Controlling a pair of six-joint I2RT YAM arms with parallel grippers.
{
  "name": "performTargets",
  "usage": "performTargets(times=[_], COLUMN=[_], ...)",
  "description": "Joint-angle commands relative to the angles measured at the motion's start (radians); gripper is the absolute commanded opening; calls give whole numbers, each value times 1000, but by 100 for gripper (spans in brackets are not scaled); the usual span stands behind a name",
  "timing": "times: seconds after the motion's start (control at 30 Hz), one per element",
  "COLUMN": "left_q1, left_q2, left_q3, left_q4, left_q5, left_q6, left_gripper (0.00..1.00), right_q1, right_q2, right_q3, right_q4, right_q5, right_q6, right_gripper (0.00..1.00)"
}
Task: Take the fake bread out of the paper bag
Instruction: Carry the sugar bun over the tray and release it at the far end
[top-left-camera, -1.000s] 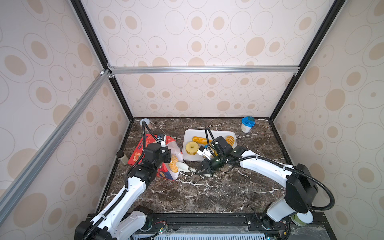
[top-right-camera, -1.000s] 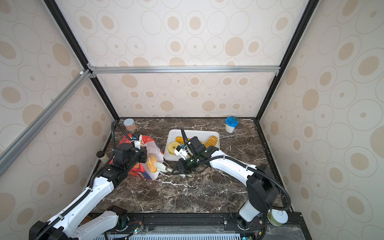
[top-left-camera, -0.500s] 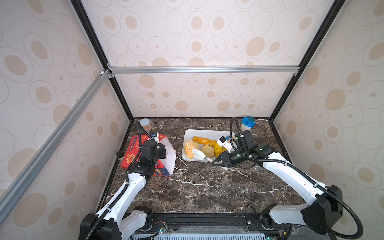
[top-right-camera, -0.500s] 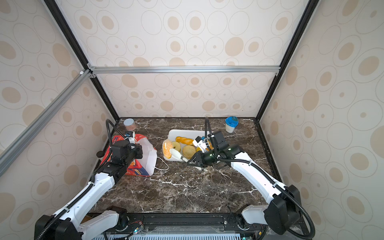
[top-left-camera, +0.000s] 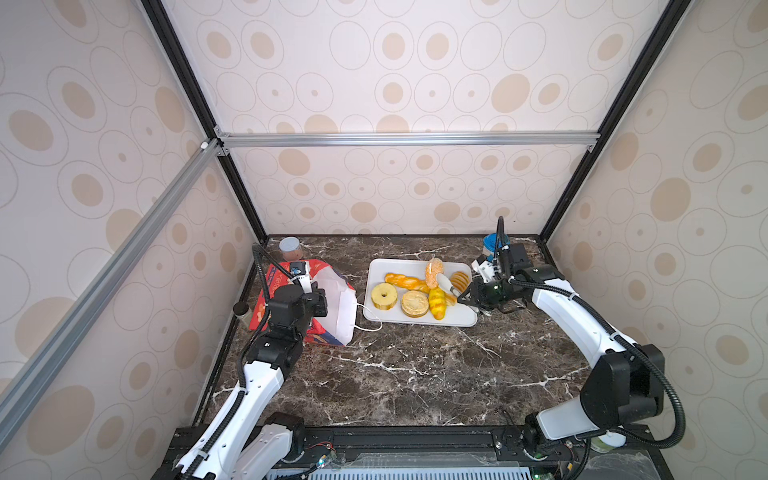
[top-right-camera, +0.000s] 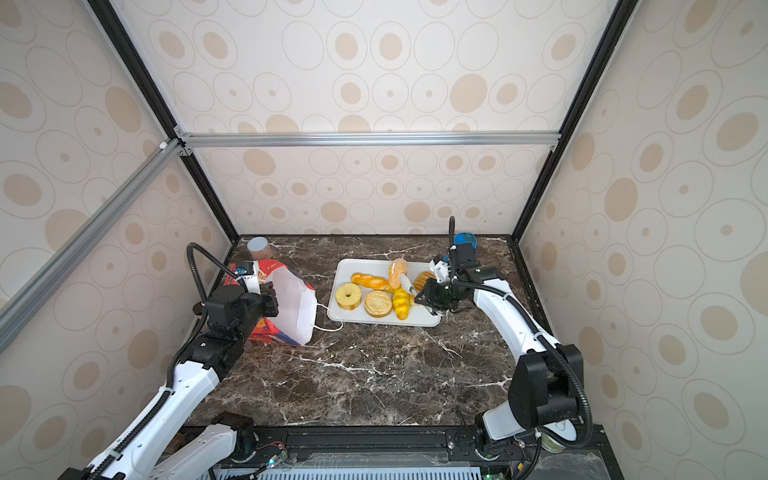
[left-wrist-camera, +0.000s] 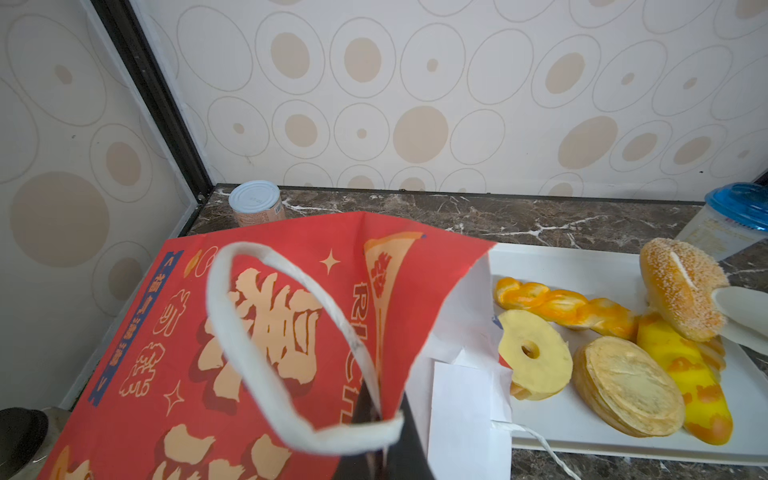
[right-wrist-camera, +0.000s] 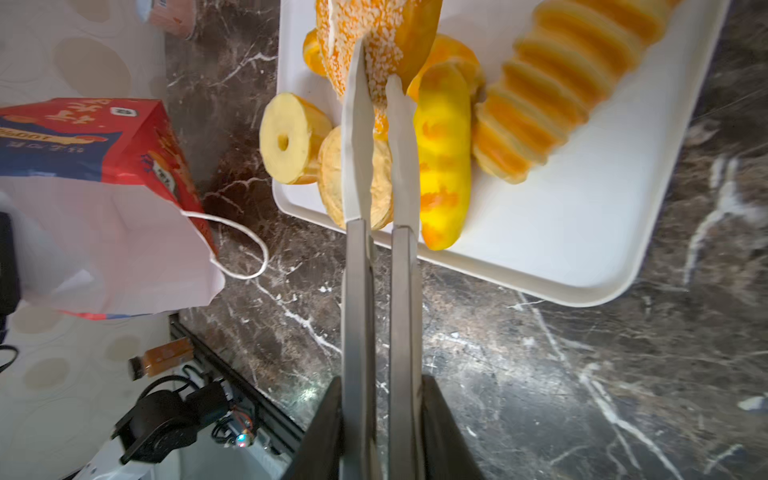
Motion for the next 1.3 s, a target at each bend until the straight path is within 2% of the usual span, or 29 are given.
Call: performTargets(times=[0.0,0.2,0.33,0.47,0.53,0.7,0.9,1.27], left_q1=[6,7,6,7,7,7,12,15], left_q2=[-6,-8,-21,-22,-24,-29,0,-22], left_q3=[-8,-30,-54,-62,-64,-60,-53,-80], left_q4=[16,36,43,40,42,56,78,83], left_q5=[13,35,34,40,40,48,74,76], left_q6=[2,4,3,15,16,25,32,33], left_gripper=[0,0,0,0,0,0,0,0], right_q1=[3,5,6,9,9,2,-15,-15], right_q2=[34,113,131,193,224,290,372,446], right_q3=[46,102,142,236,285,382,461,478], right_q4=[-45,-86,-70,-93,-120,-155,-224,-302], right_q5=[59,52,88,66,95,251,310,257], right_q6=[-79,-110,-105,-114,-128,-162,-208,-244], right_gripper=[0,0,0,0,0,0,0,0])
